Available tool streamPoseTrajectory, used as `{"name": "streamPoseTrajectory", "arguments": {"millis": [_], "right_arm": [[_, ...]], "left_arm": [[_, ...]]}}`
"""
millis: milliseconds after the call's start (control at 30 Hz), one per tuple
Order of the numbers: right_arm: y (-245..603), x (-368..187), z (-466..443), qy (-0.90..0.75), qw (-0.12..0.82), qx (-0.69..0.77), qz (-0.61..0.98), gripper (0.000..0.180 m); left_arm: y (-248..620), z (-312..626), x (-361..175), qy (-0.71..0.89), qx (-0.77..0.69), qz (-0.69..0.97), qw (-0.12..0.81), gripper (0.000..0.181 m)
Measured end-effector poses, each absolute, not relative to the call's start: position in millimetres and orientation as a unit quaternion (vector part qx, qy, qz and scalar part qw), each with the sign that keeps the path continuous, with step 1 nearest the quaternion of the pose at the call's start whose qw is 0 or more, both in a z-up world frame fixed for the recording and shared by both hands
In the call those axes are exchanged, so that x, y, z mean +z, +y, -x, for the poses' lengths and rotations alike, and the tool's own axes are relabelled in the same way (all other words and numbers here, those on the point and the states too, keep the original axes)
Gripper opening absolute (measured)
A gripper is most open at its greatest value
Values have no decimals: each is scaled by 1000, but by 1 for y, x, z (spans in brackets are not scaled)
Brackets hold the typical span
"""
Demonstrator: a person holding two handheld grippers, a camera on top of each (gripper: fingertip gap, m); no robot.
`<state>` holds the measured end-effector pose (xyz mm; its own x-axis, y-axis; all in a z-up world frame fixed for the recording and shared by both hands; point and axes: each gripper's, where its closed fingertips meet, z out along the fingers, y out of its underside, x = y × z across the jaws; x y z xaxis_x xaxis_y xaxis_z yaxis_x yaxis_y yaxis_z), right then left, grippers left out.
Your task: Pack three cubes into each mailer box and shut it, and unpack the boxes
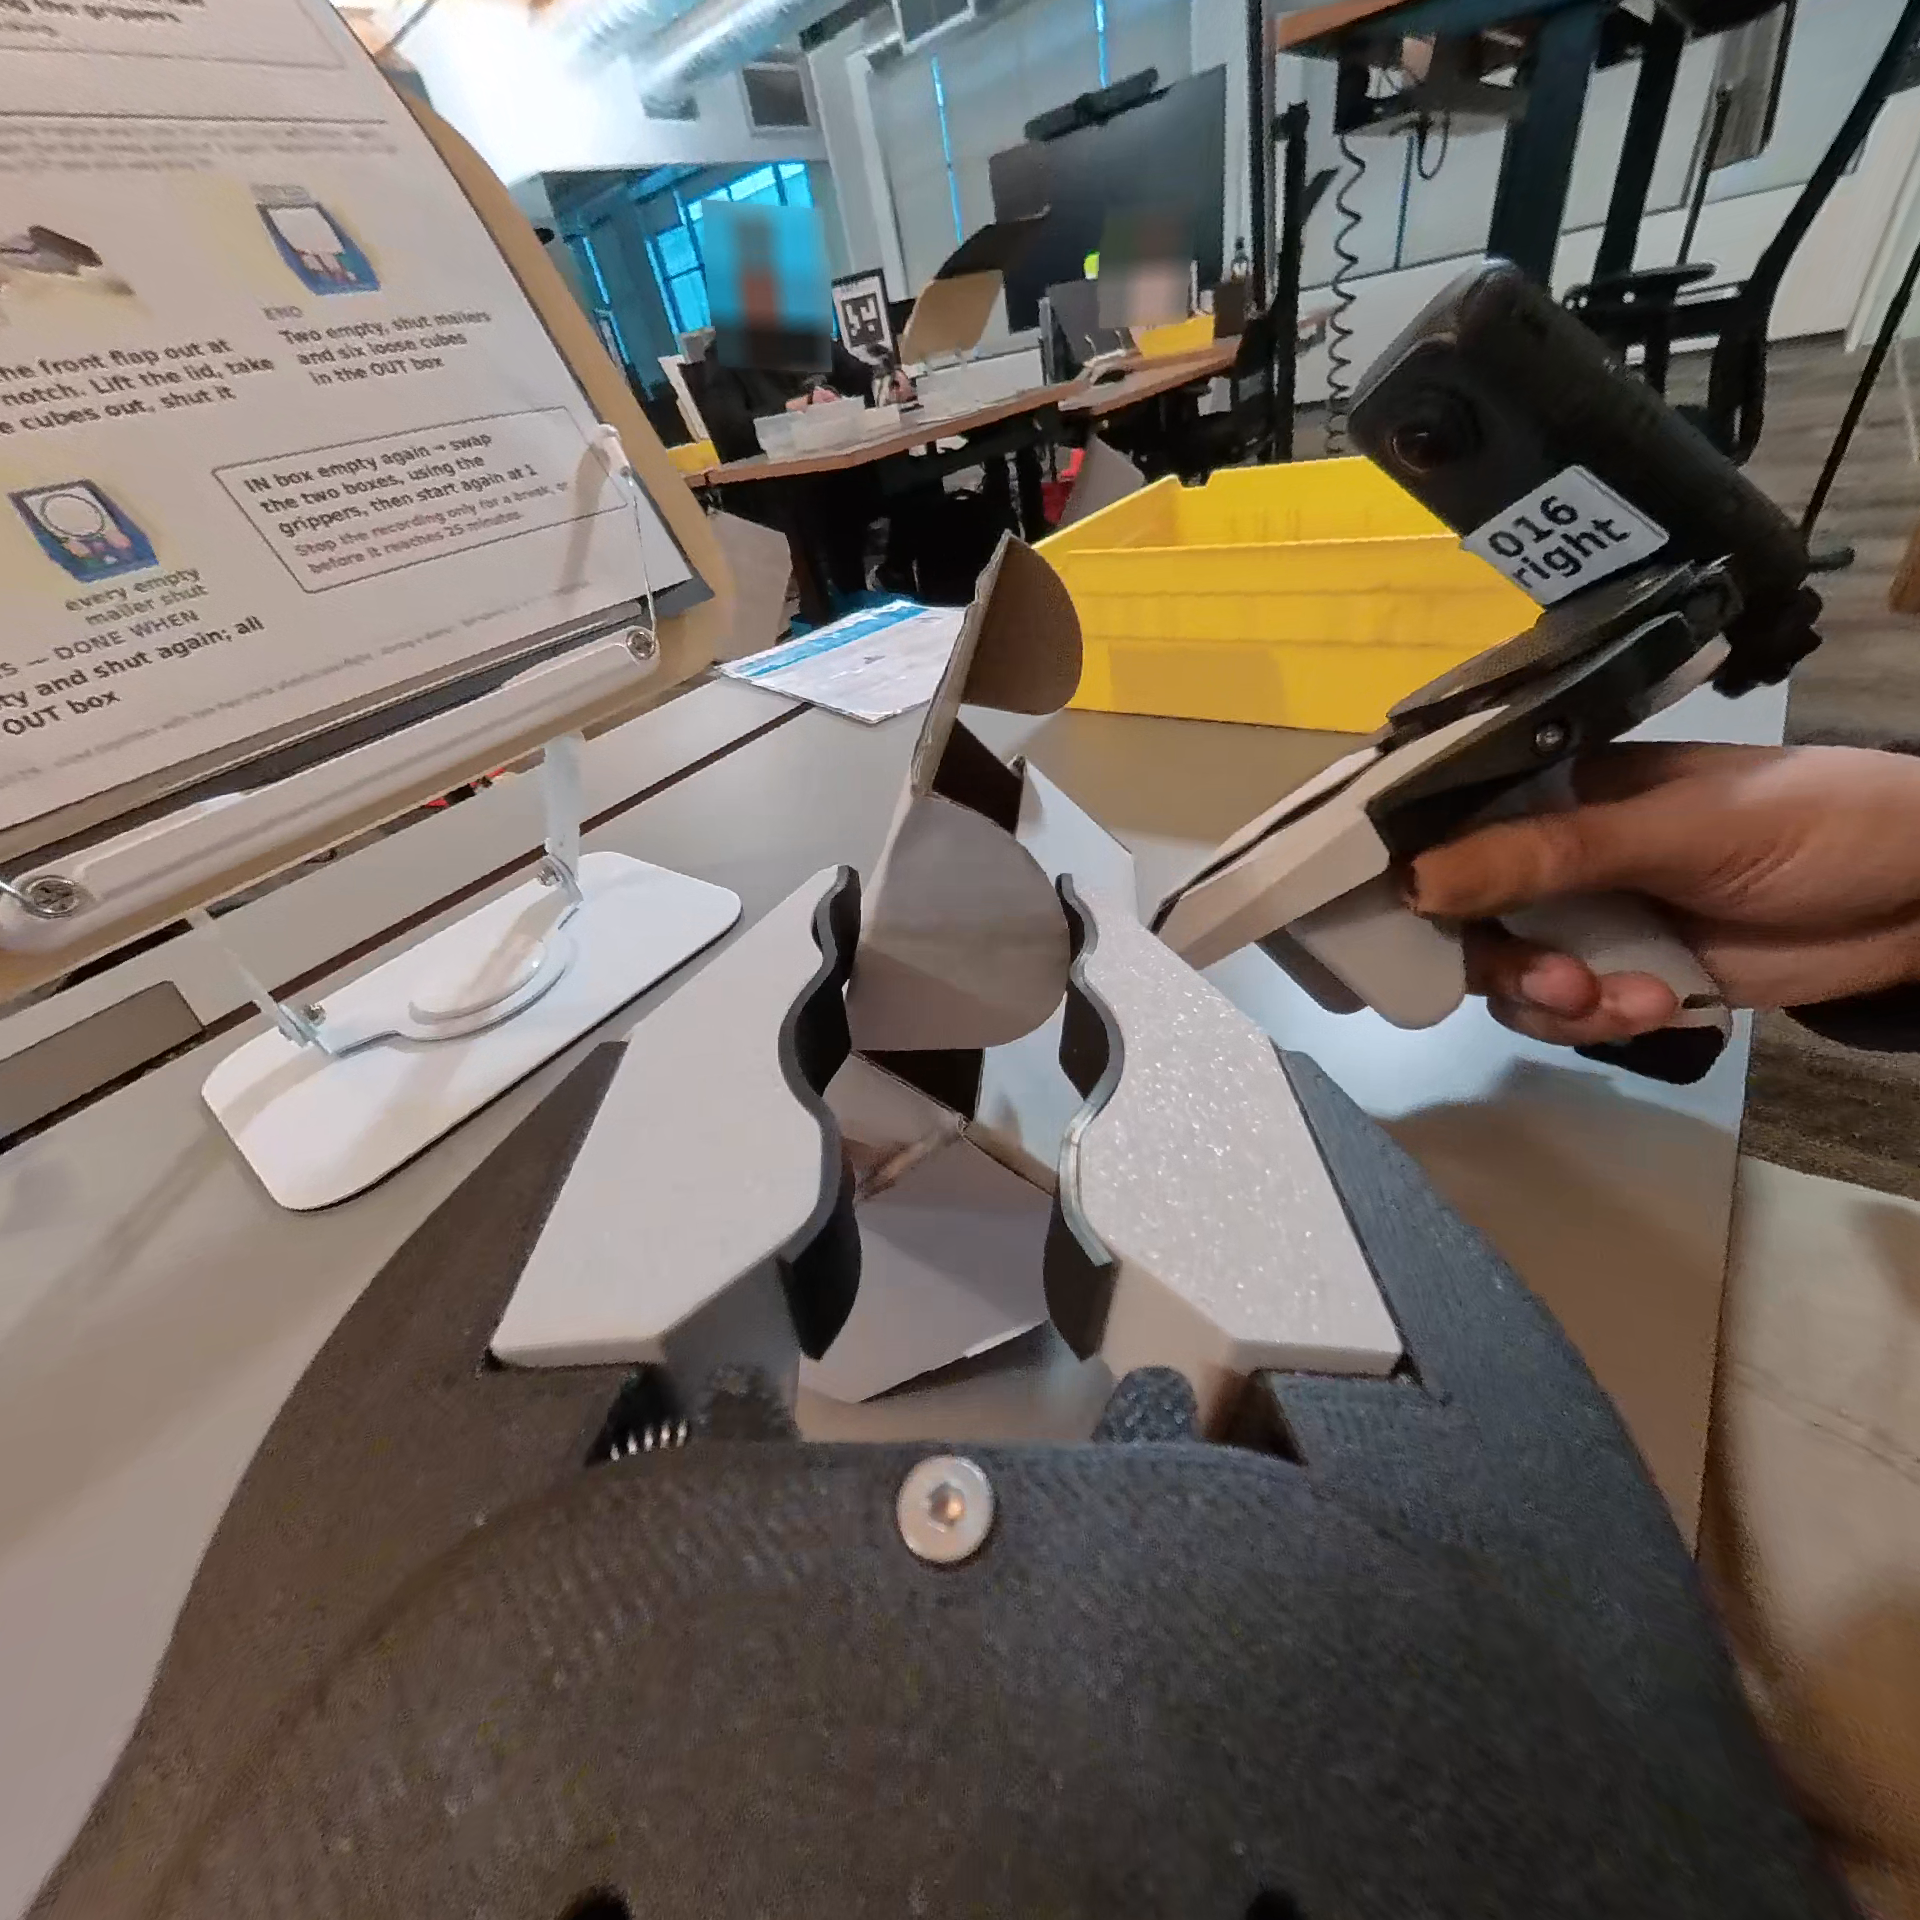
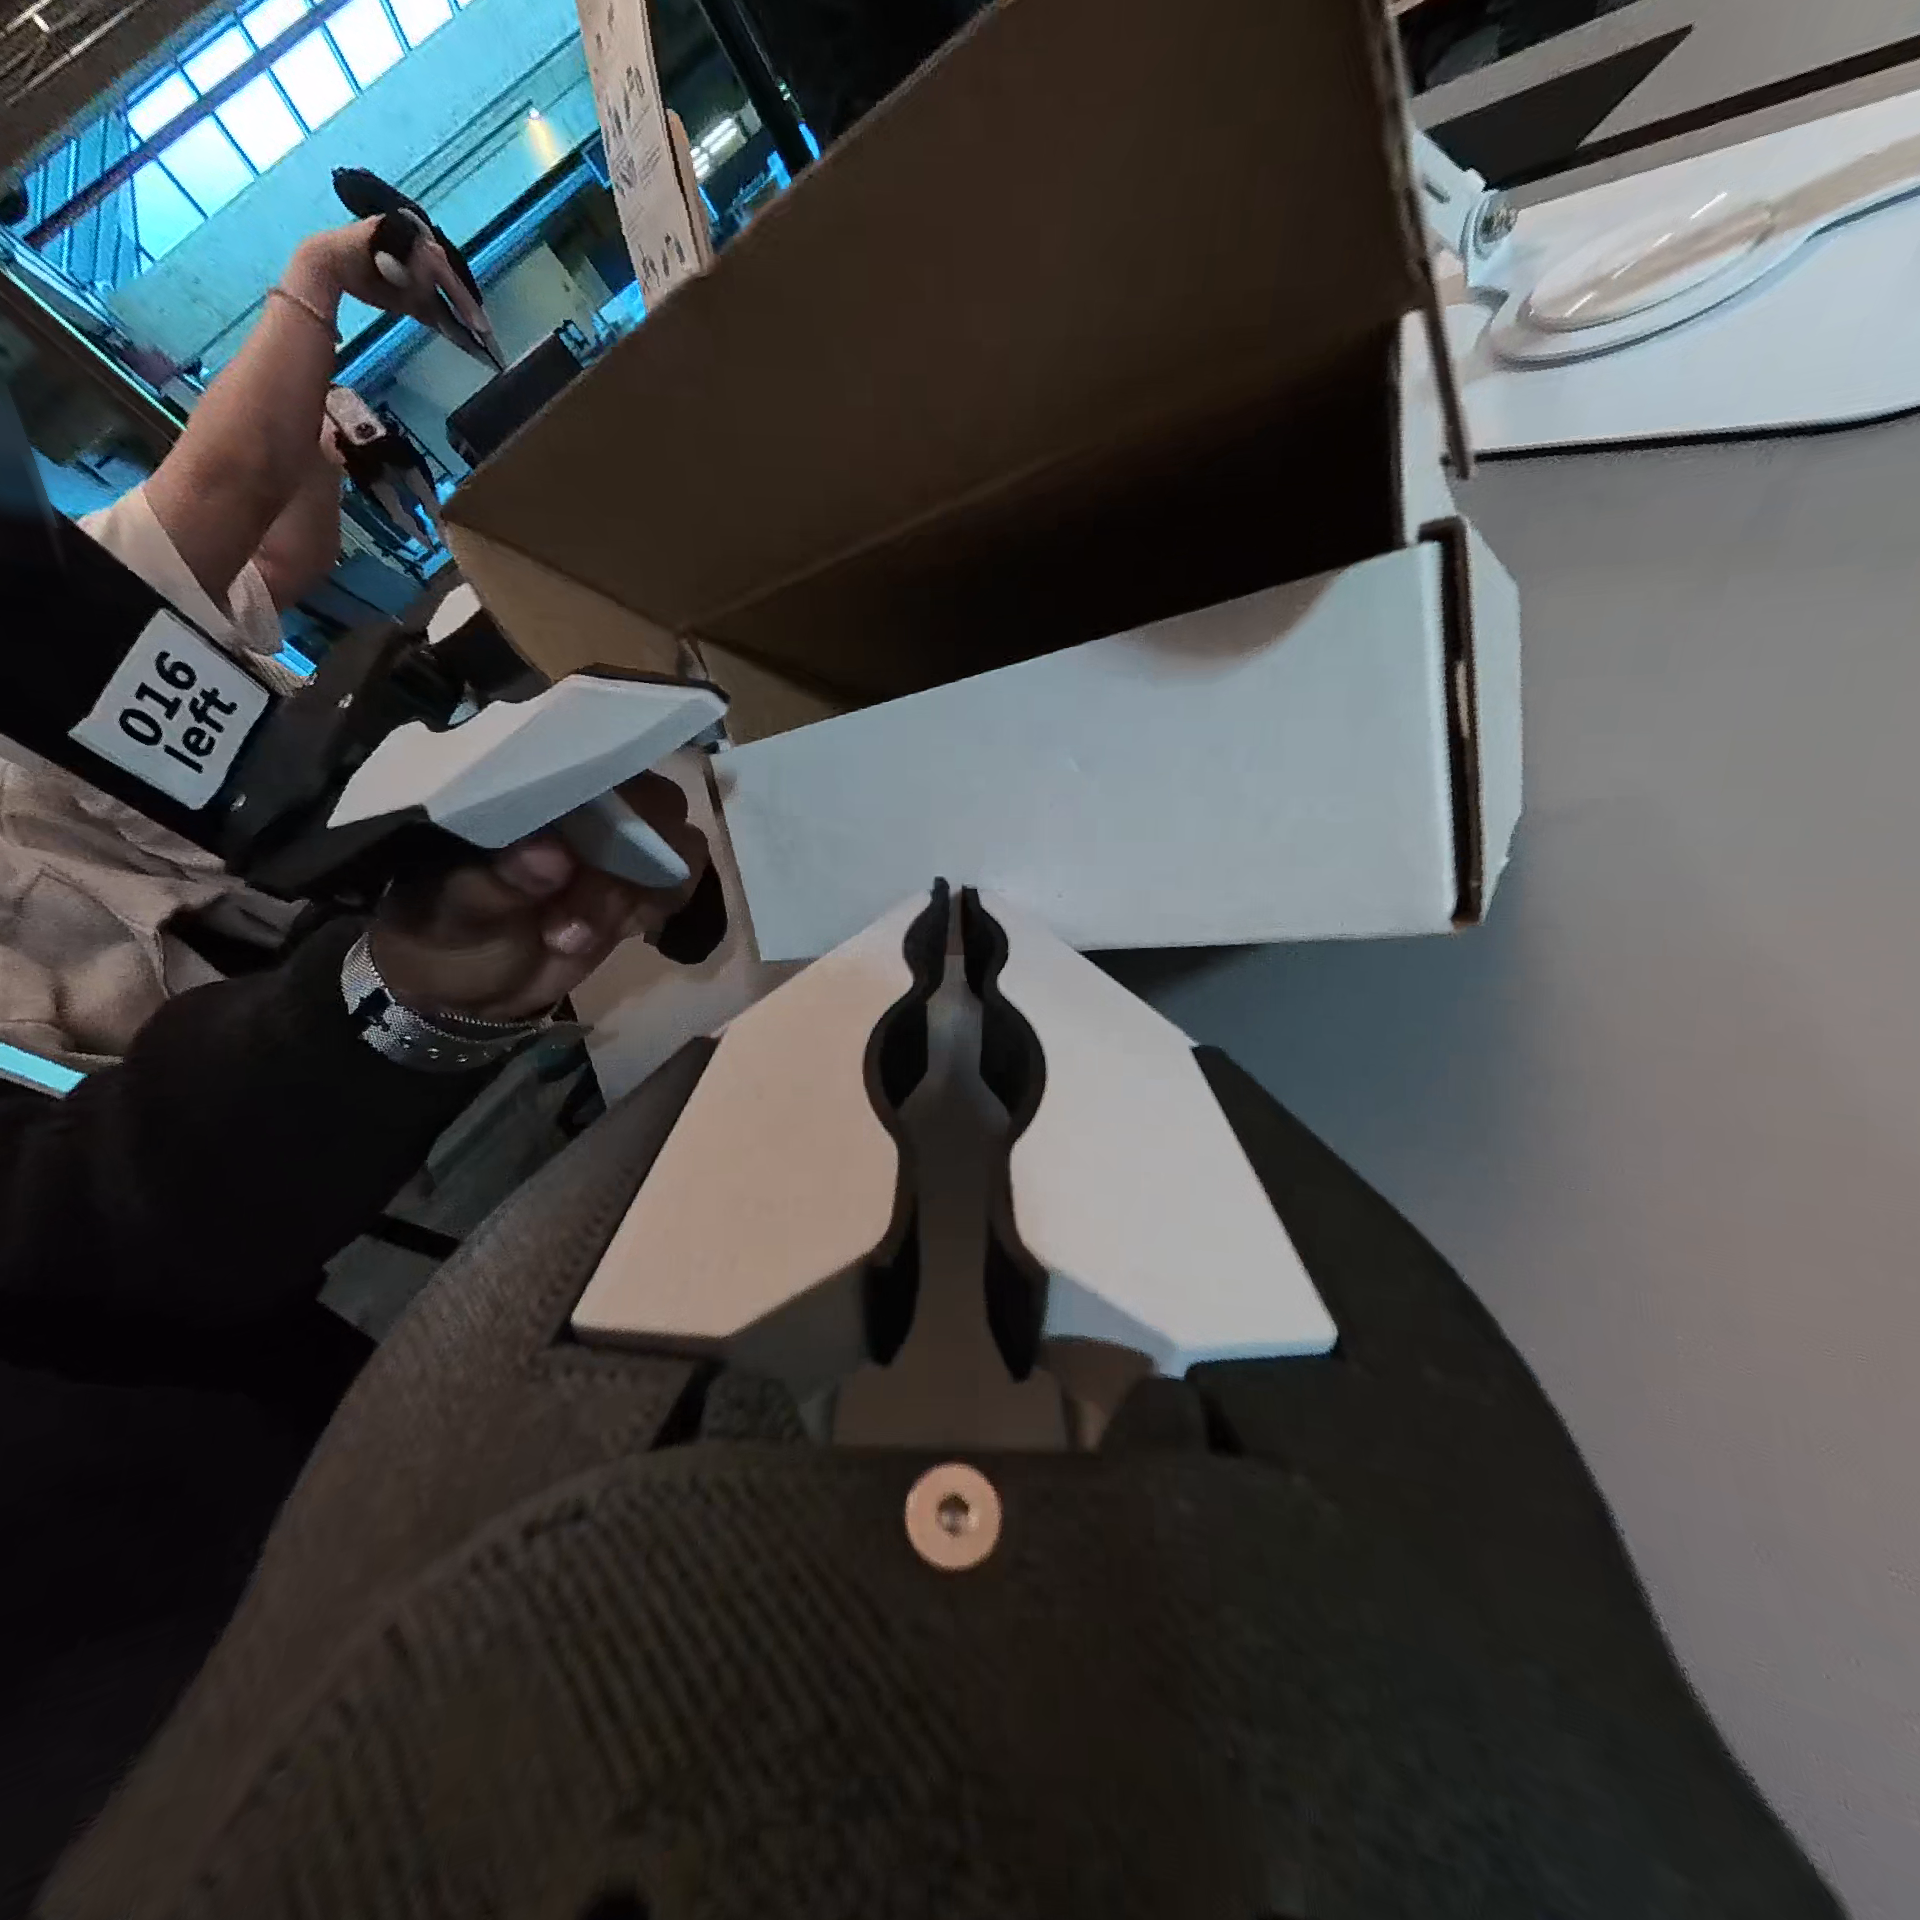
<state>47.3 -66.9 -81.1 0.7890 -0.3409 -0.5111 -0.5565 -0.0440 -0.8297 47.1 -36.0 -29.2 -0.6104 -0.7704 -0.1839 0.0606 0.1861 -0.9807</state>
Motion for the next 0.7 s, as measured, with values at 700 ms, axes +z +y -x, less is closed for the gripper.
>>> {"name": "streamPoseTrajectory", "arguments": {"millis": [700], "right_arm": [[-72,-45,-50,140,608,-258,738,38]], "left_arm": [[-57,-31,-31,706,-576,176,372,35]]}}
